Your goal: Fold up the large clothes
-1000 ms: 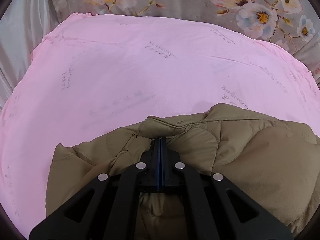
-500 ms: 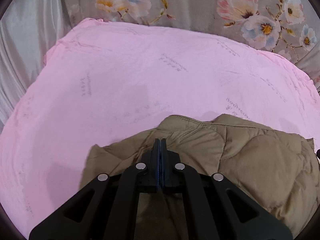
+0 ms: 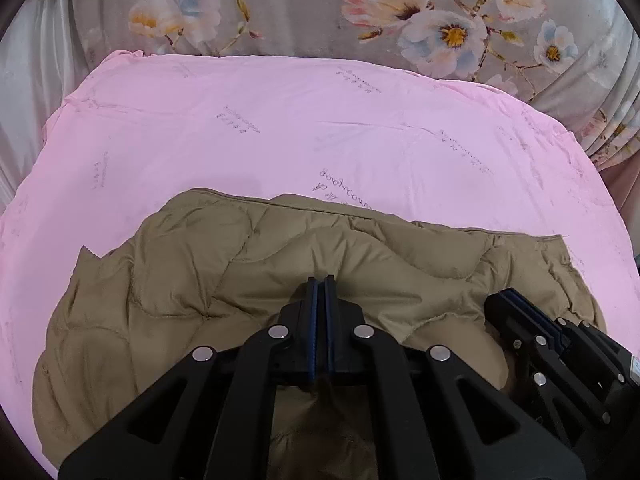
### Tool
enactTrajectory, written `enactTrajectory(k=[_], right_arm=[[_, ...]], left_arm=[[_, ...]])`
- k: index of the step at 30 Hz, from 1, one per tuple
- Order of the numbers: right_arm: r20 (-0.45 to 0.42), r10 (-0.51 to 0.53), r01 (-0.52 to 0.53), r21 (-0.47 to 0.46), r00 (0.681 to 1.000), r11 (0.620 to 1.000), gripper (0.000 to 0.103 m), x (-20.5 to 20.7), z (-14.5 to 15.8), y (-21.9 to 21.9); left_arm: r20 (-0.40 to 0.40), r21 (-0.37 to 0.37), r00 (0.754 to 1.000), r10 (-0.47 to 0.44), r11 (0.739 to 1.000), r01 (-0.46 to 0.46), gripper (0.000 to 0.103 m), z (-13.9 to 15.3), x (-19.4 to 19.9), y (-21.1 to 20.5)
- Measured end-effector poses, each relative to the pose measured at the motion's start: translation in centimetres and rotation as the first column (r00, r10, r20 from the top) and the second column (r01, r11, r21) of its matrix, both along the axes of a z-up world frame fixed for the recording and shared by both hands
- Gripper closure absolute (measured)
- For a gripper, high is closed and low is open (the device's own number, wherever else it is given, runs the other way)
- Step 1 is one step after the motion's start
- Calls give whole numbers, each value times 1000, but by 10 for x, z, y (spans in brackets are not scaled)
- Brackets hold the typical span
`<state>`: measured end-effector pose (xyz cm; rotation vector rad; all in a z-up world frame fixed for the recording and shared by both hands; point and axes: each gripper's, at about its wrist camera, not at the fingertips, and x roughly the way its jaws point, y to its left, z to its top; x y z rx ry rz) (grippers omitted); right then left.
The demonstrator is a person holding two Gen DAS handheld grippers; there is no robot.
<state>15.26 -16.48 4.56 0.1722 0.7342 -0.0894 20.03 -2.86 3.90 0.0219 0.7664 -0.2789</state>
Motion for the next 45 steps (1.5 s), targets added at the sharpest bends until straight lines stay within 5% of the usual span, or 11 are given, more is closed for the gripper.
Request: enactTrajectory(k=[27, 35, 37, 39, 45], right_arm=[[9, -10, 9, 51, 1000, 999, 96, 10, -39, -4], [0, 3, -3, 103, 1000, 995, 91, -1, -27, -8], [38, 29, -34, 132, 999, 991, 91, -21, -13, -1], [52, 52, -58, 127, 997, 990, 91, -36, -4, 14], [17, 79, -80, 94, 997, 992, 91, -47, -15, 45]], left_arm=[[62, 21, 998, 28, 999, -29, 103, -32, 6, -9], [-20, -206, 999, 42, 978, -46, 99, -9, -35, 65], [-2, -213, 997, 81, 974, -80, 78, 0, -63, 99], [16, -224, 988, 153, 964, -146, 45, 6, -91, 142], [-125, -339, 955, 270, 893, -297, 44, -24, -113, 229]])
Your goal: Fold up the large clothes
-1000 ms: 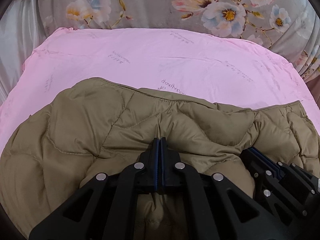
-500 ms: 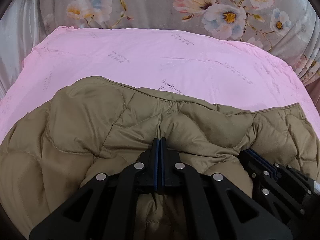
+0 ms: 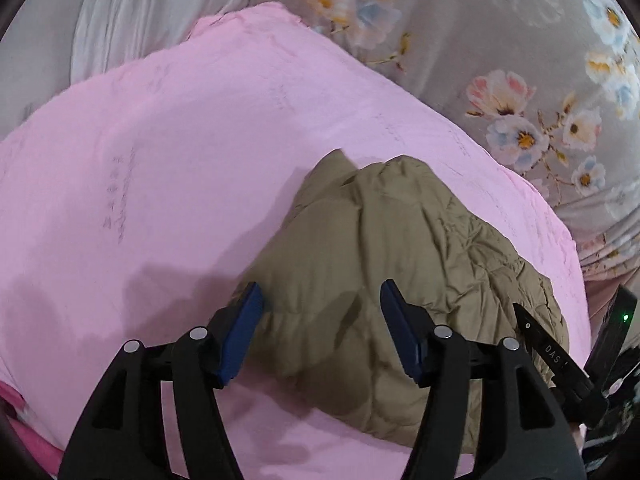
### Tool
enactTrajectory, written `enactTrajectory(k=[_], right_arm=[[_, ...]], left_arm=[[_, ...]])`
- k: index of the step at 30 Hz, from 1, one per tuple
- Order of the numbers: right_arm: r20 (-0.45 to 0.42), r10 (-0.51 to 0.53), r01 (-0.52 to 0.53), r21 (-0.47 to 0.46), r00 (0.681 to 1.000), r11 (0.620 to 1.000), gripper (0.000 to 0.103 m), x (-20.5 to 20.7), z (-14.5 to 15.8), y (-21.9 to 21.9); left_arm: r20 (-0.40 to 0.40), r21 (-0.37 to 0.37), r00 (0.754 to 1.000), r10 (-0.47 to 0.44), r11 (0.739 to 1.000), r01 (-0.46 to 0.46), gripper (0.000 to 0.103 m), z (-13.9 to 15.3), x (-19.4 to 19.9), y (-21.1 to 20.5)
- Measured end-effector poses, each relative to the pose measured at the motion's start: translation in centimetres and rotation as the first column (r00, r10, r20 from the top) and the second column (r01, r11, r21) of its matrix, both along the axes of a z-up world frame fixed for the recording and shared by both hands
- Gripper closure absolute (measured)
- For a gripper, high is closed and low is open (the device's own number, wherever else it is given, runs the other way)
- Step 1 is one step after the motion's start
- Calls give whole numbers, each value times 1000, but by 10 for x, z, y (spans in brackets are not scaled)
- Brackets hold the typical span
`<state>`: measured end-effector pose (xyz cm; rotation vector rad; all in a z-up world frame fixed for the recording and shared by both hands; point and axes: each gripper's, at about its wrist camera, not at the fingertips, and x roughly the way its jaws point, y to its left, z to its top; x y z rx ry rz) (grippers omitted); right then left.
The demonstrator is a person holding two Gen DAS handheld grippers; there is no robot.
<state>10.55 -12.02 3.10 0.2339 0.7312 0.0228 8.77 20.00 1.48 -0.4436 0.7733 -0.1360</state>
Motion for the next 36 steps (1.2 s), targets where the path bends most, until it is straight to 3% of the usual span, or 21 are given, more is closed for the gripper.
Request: enactTrajectory(k=[2, 4, 6, 9, 13, 16, 20, 22, 24, 29, 31, 33, 36], right_arm=[[-14, -5, 5, 47, 1000, 999, 92, 3, -9, -5], [-11, 0, 0, 50, 1000, 999, 93, 4, -13, -6], [1, 3, -3, 42, 1000, 999, 94, 3, -17, -5], [20, 4, -5, 24, 1000, 1000, 94, 0, -20, -3], [30, 9, -9, 19, 999, 1000, 94, 2, -22, -4], [43, 6, -6, 10, 999, 1000, 94, 0, -24, -3], [46, 4, -4, 5, 999, 1000, 94, -1, -24, -1], [47, 3, -3, 2, 999, 1000, 94, -1, -24, 0], [48, 1, 0, -4, 999, 1000, 94, -2, -24, 1], [49, -1, 2, -10, 999, 1000, 94, -2, -24, 2], [49, -2, 2, -11, 999, 1000, 94, -2, -24, 1], [35, -3, 4, -8, 999, 1000, 94, 0, -23, 1], [-37, -24, 25, 22, 999, 999, 94, -3, -10, 0]], left_arm=[[-35, -80, 999, 3, 997, -6, 44, -17, 4, 11], [-43, -115, 999, 5, 993, -10, 43, -24, 6, 12], [-37, -102, 999, 15, 995, -19, 37, -27, 7, 4], [-37, -82, 997, 61, 995, -64, 37, -22, 4, 0], [-12, -84, 991, 131, 988, -131, 37, -9, -17, 25], [-51, -115, 988, 143, 982, -148, 37, -19, -26, 43], [-118, -232, 989, 88, 966, -114, 37, -44, -18, 45], [-114, -306, 992, 55, 948, -88, 35, -50, -13, 39], [-104, -326, 994, 31, 943, -64, 28, -51, -7, 30], [-78, -365, 995, -62, 931, 30, 27, -47, 16, -5], [-68, -341, 995, -70, 939, 43, 43, -42, 22, -14], [-43, -310, 996, -76, 949, 59, 70, -29, 20, -17], [27, -273, 993, -115, 955, 118, 84, -1, 9, -16]])
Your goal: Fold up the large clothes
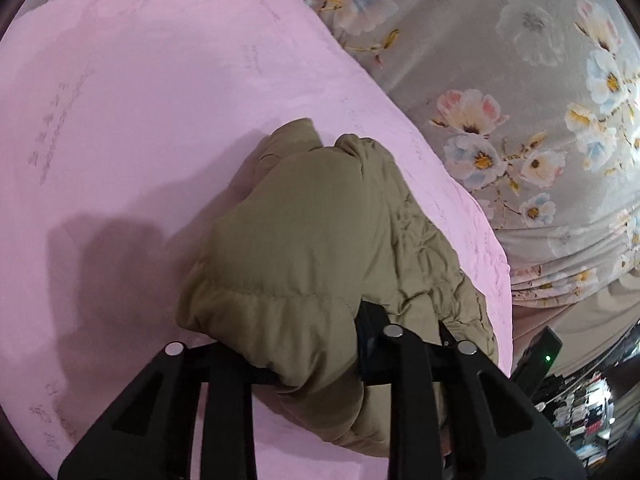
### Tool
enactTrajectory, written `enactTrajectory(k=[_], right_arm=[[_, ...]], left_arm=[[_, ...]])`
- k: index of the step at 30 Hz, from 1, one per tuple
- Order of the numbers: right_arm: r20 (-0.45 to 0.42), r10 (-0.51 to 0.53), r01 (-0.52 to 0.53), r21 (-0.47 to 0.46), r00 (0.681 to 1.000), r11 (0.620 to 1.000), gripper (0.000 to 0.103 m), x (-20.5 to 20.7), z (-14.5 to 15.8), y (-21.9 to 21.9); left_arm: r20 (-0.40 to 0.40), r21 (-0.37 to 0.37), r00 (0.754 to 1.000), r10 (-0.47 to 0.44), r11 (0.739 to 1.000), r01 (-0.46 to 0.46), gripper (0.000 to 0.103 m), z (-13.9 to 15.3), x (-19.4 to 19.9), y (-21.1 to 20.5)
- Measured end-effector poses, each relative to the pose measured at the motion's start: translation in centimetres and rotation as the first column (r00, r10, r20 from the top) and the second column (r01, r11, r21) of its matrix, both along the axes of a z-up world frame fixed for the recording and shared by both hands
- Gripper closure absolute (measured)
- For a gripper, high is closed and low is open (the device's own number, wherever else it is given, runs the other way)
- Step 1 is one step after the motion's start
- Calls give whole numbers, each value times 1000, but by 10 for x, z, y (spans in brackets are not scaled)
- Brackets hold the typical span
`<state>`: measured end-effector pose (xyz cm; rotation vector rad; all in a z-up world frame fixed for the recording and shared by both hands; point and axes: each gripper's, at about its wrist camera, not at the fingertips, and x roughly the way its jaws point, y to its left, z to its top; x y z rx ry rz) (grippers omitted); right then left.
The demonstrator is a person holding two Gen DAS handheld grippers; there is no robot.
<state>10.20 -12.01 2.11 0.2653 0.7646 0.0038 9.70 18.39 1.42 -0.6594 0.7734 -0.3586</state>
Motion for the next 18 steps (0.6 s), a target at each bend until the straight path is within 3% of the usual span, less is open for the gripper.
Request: enactTrajectory(k=[5, 10, 14, 18], right_arm=[[-113, 83, -81, 17, 990, 997, 92, -38, 29, 18], [-187, 142, -132, 64, 972, 989, 93, -38, -2, 37], [-128, 190, -172, 140, 973, 975, 95, -21, -11, 38], [-117, 228, -171, 365, 967, 915, 96, -32, -7, -9]], left_arm=[[149, 144, 987, -55, 989, 33, 88, 55, -27, -6], [255, 229, 954, -158, 968, 99, 88, 98, -58, -35], [330, 344, 892, -309, 919, 191, 89, 126, -89, -95], [353, 393, 824, -442, 870, 298, 88, 132, -106, -153]])
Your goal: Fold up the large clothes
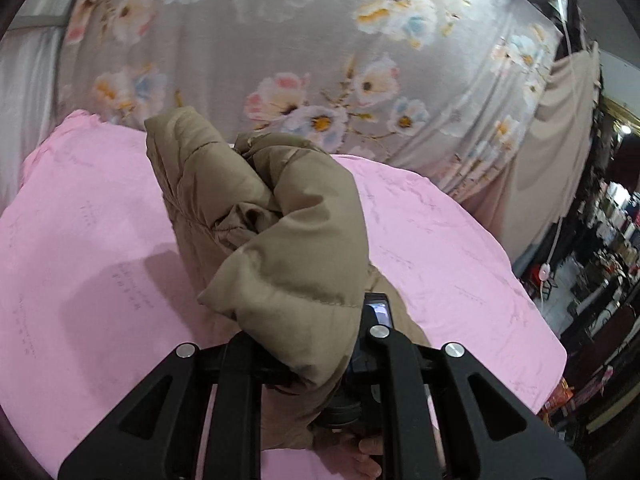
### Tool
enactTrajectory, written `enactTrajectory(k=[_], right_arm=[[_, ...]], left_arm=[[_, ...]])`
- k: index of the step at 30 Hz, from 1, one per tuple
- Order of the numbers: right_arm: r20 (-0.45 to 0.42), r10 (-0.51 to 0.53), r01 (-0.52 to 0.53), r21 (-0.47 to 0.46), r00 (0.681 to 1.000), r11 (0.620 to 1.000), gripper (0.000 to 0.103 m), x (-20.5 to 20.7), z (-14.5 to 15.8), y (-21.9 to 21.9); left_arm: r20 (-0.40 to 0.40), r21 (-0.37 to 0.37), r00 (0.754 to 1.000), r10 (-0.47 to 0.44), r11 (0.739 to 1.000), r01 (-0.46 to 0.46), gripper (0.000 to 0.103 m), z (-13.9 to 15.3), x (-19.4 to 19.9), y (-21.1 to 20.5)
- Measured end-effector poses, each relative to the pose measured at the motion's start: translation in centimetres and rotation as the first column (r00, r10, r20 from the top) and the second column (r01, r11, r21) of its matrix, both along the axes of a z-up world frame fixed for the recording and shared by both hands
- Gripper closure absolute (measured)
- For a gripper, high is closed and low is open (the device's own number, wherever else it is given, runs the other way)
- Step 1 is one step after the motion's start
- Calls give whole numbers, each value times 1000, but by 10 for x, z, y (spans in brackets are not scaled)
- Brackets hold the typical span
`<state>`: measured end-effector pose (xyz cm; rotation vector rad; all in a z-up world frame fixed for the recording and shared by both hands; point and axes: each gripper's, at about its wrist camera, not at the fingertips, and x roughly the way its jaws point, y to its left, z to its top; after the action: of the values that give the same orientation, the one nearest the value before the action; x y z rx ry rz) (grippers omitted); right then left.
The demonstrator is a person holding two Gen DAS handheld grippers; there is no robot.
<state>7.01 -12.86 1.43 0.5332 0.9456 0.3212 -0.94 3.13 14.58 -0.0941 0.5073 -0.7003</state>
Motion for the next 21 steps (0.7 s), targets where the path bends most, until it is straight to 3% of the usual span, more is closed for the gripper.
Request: enactTrajectory(k=[2, 6, 11, 14, 19, 21], right_arm=[[23, -53, 52, 43, 998, 998, 96, -26, 11, -34], [92, -207, 214, -80, 974, 973, 96, -94, 37, -100], [103, -337, 349, -131, 936, 928, 95, -148, 40, -153], [112, -364, 377, -130, 925, 917, 95, -160, 38, -170], [160, -372, 393, -126, 914, 911, 95, -156, 54, -181], [194, -365, 387, -87, 911, 918, 94, -155, 74, -181]], left_arm=[[0, 19, 999, -53, 998, 53, 88, -3, -4, -27], [-49, 69, 992, -116, 990, 119, 88, -23, -2, -76], [-165, 153, 973, -164, 970, 190, 88, -71, -4, -138], [-193, 237, 967, -168, 948, 212, 88, -105, -13, -171], [-136, 309, 979, -153, 932, 188, 84, -116, -33, -179], [-132, 294, 978, -164, 935, 197, 71, -109, -37, -172]])
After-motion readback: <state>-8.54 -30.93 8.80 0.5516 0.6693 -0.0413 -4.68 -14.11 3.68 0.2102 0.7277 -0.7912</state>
